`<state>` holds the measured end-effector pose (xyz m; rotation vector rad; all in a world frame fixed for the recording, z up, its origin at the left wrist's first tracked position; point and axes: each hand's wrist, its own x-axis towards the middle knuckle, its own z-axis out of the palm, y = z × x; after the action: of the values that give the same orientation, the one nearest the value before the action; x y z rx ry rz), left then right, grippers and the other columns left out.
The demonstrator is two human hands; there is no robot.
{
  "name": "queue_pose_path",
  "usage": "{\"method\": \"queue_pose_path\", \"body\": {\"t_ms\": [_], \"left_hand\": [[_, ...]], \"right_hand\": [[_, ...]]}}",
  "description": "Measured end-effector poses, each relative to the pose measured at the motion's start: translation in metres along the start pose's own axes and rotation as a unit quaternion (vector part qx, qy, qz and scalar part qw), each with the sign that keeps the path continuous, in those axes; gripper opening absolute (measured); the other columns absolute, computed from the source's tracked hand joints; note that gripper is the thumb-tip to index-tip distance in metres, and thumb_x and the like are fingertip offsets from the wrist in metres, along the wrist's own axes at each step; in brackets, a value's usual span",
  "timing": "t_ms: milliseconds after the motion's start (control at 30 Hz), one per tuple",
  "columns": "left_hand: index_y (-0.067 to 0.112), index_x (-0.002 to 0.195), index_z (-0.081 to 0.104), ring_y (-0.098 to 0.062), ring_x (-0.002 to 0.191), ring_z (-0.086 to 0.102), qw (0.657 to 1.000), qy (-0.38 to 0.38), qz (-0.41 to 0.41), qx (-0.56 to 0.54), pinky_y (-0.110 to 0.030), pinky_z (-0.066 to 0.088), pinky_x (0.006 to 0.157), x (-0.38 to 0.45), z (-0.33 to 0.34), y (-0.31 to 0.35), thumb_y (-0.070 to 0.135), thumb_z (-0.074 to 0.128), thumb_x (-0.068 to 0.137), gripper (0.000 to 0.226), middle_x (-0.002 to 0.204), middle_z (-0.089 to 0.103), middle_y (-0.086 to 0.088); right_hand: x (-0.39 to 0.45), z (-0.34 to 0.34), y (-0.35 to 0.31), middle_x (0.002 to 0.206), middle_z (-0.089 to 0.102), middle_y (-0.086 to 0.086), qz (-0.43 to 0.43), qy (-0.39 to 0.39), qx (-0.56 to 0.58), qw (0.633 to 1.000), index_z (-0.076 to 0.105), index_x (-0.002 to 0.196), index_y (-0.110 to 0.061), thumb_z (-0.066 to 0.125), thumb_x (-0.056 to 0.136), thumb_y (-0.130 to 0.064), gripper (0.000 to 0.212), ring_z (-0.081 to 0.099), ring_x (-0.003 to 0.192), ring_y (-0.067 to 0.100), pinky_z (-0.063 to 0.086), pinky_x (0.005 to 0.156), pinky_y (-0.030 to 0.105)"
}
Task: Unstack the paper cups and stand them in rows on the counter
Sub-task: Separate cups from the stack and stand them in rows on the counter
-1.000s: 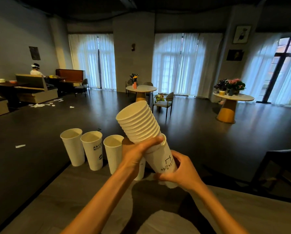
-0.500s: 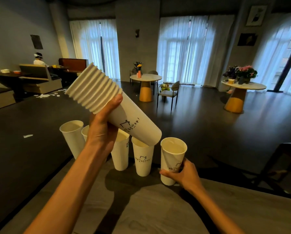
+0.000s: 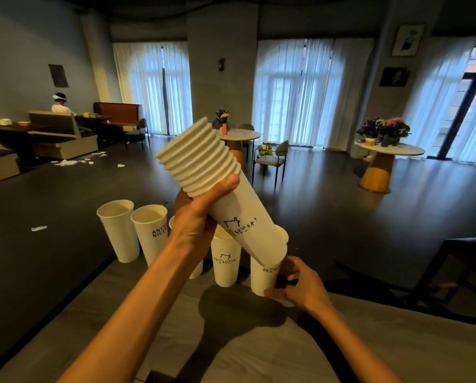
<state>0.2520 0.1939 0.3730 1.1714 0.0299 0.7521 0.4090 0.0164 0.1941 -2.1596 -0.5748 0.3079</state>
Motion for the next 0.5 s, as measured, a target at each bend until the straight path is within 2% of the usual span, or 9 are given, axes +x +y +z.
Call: {"method": "queue_pose_path", "body": {"t_ms": [67,100,167,200,233,300,333,400,500], "left_hand": [[0.029,0.103,0.068,-0.017,0.096,0.069,1.0,-0.002,-0.001,0.007,-0.043,0.059,0.088,-0.007,0.015,-0.002,0.036,0.084,0.052,0.054,0.098,0.073,0.003],[0.028,0.102,0.067,-0.015,0.092,0.07,1.0,-0.007,-0.006,0.005,-0.04,0.06,0.085,-0.012,0.026,-0.003,0.037,0.084,0.05,0.056,0.094,0.074,0.005],[0.025,0.104,0.065,-0.012,0.088,0.071,1.0,-0.021,-0.022,0.006,-0.037,0.061,0.082,-0.018,0.04,-0.008,0.038,0.083,0.047,0.062,0.089,0.074,0.007],[0.024,0.106,0.064,-0.014,0.089,0.07,0.999,-0.034,-0.033,0.01,-0.036,0.061,0.081,-0.021,0.049,-0.011,0.038,0.083,0.046,0.065,0.09,0.074,0.006],[0.022,0.107,0.064,-0.015,0.089,0.07,0.998,-0.051,-0.045,0.014,-0.035,0.061,0.079,-0.025,0.058,-0.015,0.038,0.083,0.045,0.066,0.091,0.074,0.004],[0.019,0.106,0.064,-0.015,0.085,0.071,0.993,-0.088,-0.074,0.007,-0.032,0.061,0.074,-0.035,0.081,-0.027,0.035,0.083,0.045,0.066,0.089,0.074,0.001],[0.017,0.106,0.065,-0.016,0.084,0.071,0.991,-0.097,-0.09,0.003,-0.032,0.061,0.074,-0.039,0.089,-0.034,0.034,0.083,0.044,0.067,0.089,0.074,0.0],[0.016,0.107,0.065,-0.018,0.086,0.071,0.99,-0.1,-0.103,0.014,-0.034,0.06,0.073,-0.047,0.107,-0.049,0.035,0.084,0.042,0.07,0.09,0.074,-0.002],[0.021,0.106,0.064,-0.018,0.089,0.071,0.992,-0.073,-0.086,0.061,-0.032,0.058,0.072,-0.054,0.12,-0.065,0.042,0.085,0.038,0.074,0.092,0.075,0.0]], "right_hand": [[-0.011,-0.022,0.011,0.115,0.06,-0.01,-0.001,0.02,-0.02,1.0,0.054,0.128,-0.027,0.09,0.063,-0.036,0.075,0.059,0.1,0.007,0.054,0.084,0.027],[-0.019,-0.038,0.016,0.107,0.064,-0.007,-0.007,0.045,-0.013,0.999,0.06,0.12,-0.025,0.087,0.069,-0.031,0.059,0.062,0.095,0.007,0.056,0.084,0.03],[-0.034,-0.065,0.007,0.096,0.07,-0.002,-0.028,0.087,0.044,0.995,0.067,0.105,-0.023,0.079,0.079,-0.025,0.028,0.067,0.086,0.008,0.059,0.082,0.035],[-0.043,-0.081,-0.003,0.096,0.072,0.0,-0.038,0.083,0.087,0.992,0.069,0.101,-0.024,0.074,0.083,-0.031,0.021,0.069,0.084,0.007,0.058,0.077,0.031],[-0.052,-0.096,-0.015,0.098,0.074,-0.001,-0.042,0.051,0.127,0.99,0.069,0.102,-0.027,0.069,0.084,-0.042,0.023,0.069,0.081,0.004,0.055,0.07,0.027],[-0.072,-0.126,-0.037,0.099,0.074,-0.005,-0.061,-0.073,0.188,0.978,0.067,0.111,-0.029,0.062,0.078,-0.067,0.05,0.064,0.067,-0.001,0.044,0.058,0.02],[-0.078,-0.134,-0.045,0.097,0.072,-0.005,-0.076,-0.128,0.189,0.971,0.064,0.116,-0.027,0.064,0.072,-0.071,0.062,0.062,0.062,0.0,0.042,0.054,0.017],[-0.089,-0.145,-0.052,0.098,0.07,-0.007,-0.09,-0.176,0.143,0.97,0.059,0.117,-0.026,0.072,0.067,-0.063,0.063,0.066,0.075,0.004,0.049,0.061,0.017],[-0.091,-0.146,-0.048,0.109,0.07,-0.007,-0.102,-0.142,0.055,0.983,0.06,0.112,-0.031,0.086,0.066,-0.037,0.053,0.067,0.101,0.008,0.057,0.088,0.034]]}}
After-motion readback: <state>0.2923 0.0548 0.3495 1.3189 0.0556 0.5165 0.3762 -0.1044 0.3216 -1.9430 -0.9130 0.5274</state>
